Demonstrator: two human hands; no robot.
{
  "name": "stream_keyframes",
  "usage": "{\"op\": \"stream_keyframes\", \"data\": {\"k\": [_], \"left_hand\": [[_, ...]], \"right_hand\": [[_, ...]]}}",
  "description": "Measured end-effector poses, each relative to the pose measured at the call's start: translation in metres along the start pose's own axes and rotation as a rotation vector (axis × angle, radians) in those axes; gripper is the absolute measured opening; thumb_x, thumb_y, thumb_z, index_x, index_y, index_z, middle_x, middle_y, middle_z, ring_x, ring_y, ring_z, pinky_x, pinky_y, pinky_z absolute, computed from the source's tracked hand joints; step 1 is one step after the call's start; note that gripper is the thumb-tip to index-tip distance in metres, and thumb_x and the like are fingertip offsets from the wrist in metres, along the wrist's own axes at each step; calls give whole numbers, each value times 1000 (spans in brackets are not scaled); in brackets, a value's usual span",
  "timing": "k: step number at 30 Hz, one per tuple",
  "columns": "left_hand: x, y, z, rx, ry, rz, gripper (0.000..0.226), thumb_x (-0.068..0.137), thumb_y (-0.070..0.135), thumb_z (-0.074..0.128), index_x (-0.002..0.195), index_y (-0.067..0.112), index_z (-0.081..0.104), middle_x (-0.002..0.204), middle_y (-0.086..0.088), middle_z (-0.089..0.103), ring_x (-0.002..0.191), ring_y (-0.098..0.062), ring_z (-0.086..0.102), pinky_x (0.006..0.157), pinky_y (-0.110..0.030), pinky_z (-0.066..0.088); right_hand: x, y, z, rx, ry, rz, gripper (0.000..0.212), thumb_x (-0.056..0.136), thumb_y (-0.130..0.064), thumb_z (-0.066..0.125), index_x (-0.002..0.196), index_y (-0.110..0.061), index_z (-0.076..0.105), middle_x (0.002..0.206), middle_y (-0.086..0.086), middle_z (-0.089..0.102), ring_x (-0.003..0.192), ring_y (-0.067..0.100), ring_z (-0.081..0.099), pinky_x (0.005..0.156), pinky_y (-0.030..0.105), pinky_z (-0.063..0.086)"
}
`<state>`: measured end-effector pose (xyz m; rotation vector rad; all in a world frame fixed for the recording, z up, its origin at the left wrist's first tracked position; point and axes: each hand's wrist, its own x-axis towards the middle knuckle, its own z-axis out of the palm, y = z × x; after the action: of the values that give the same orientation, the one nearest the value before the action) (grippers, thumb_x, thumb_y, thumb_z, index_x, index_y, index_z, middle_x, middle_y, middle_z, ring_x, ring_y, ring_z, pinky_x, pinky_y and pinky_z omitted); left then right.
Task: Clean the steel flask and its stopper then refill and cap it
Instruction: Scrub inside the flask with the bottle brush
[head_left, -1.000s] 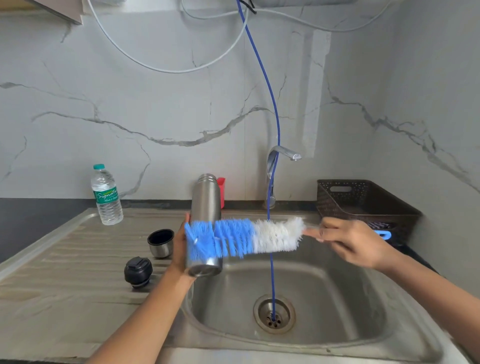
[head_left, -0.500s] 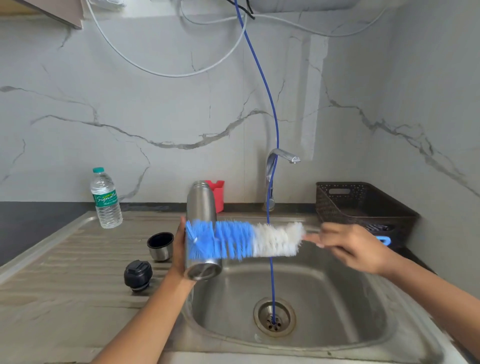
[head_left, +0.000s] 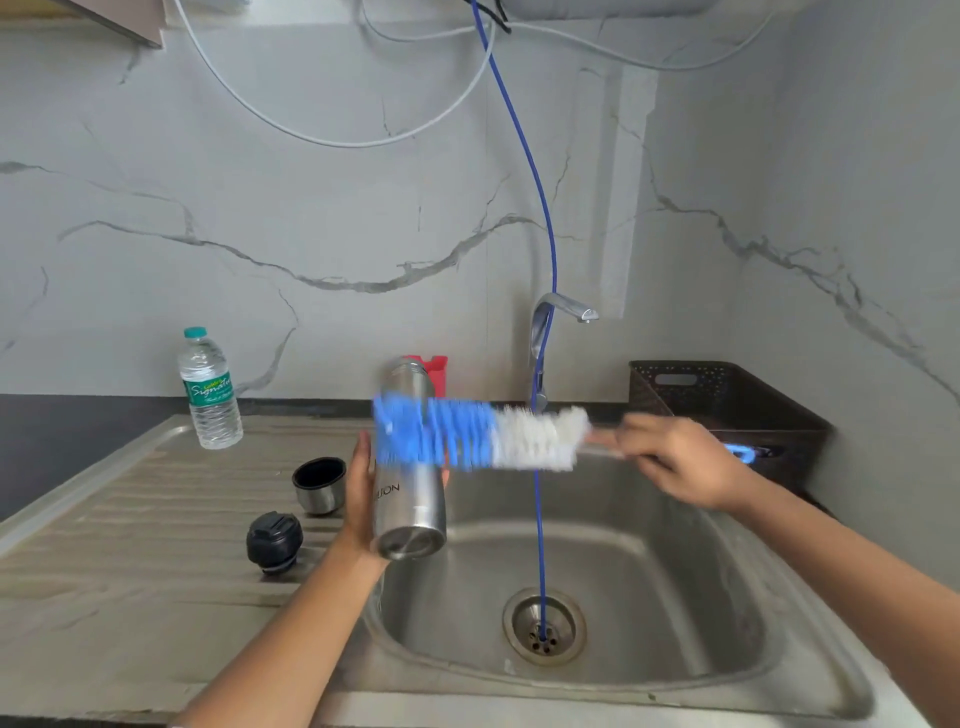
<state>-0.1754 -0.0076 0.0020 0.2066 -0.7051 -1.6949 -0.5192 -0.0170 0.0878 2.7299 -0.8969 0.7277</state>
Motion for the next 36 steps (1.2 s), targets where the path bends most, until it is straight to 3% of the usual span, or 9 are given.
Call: {"op": "stream_keyframes", "data": {"k": [5, 10, 16, 19, 22, 24, 26, 30, 36], "left_hand": [[-3, -2, 11, 120, 48, -20, 79, 51, 55, 86, 106, 1, 68, 100, -24, 68, 89, -37, 69, 73, -49, 57], [-1, -3, 7, 49, 67, 46, 69, 79, 50, 68, 130, 6, 55, 112, -15, 64, 96, -27, 66, 91, -46, 53], [-3, 1, 0, 12, 29, -25, 67, 84, 49, 62, 133, 3, 54, 123, -16, 61, 98, -28, 65, 83, -38, 54], [-8, -3, 16, -19, -194, 55, 57, 98, 38, 39, 129, -8, 50, 125, -30, 56, 116, -38, 57, 100, -44, 44], [-15, -5, 44, 94, -179, -17, 70, 87, 53, 61, 127, -3, 49, 112, -45, 55, 111, -44, 60, 95, -43, 48], [-14, -5, 40, 77, -274, -1, 71, 84, 56, 65, 120, -5, 60, 114, -32, 62, 107, -37, 64, 91, -40, 52], [-8, 1, 21, 163, -50, 72, 66, 66, 52, 83, 109, 3, 70, 100, -16, 70, 88, -26, 70, 76, -35, 59], [-8, 1, 11, 86, 47, 29, 68, 88, 48, 59, 137, 2, 49, 127, -20, 58, 116, -30, 58, 103, -43, 45], [-4, 3, 3, -19, -27, -16, 71, 93, 57, 47, 134, -1, 50, 125, -24, 59, 112, -36, 60, 95, -45, 49]], "right_hand": [[-39, -9, -8, 42, -43, -72, 60, 79, -11, 38, 131, -40, 49, 88, -18, 49, 70, -1, 50, 62, 6, 34], [17, 15, 3, -51, 96, 69, 45, 88, -24, 38, 126, -36, 60, 73, -10, 52, 66, 20, 60, 53, 28, 43], [30, 15, 14, -6, 109, 87, 50, 89, -15, 47, 133, -38, 51, 70, -23, 41, 66, 14, 55, 56, 25, 40], [-10, -7, 8, 70, 20, -29, 51, 84, -13, 41, 128, -38, 53, 78, -13, 49, 67, 9, 52, 61, 17, 40], [-37, -14, 5, 98, -22, -57, 60, 82, -11, 41, 134, -40, 48, 85, -17, 51, 70, 1, 51, 64, 6, 35], [-30, -7, 5, 67, 4, -54, 59, 81, -13, 39, 132, -41, 49, 84, -16, 51, 69, 3, 52, 62, 11, 39], [-8, 4, 7, 46, 60, 10, 51, 85, -20, 38, 130, -39, 52, 79, -11, 52, 67, 8, 54, 60, 27, 47], [42, 19, 17, -17, 141, 154, 45, 90, -37, 35, 133, -36, 46, 69, -12, 42, 64, 21, 55, 55, 32, 44], [10, 1, 19, 36, 76, 44, 49, 86, -11, 45, 127, -34, 58, 78, -12, 51, 66, 12, 55, 60, 26, 42]]}}
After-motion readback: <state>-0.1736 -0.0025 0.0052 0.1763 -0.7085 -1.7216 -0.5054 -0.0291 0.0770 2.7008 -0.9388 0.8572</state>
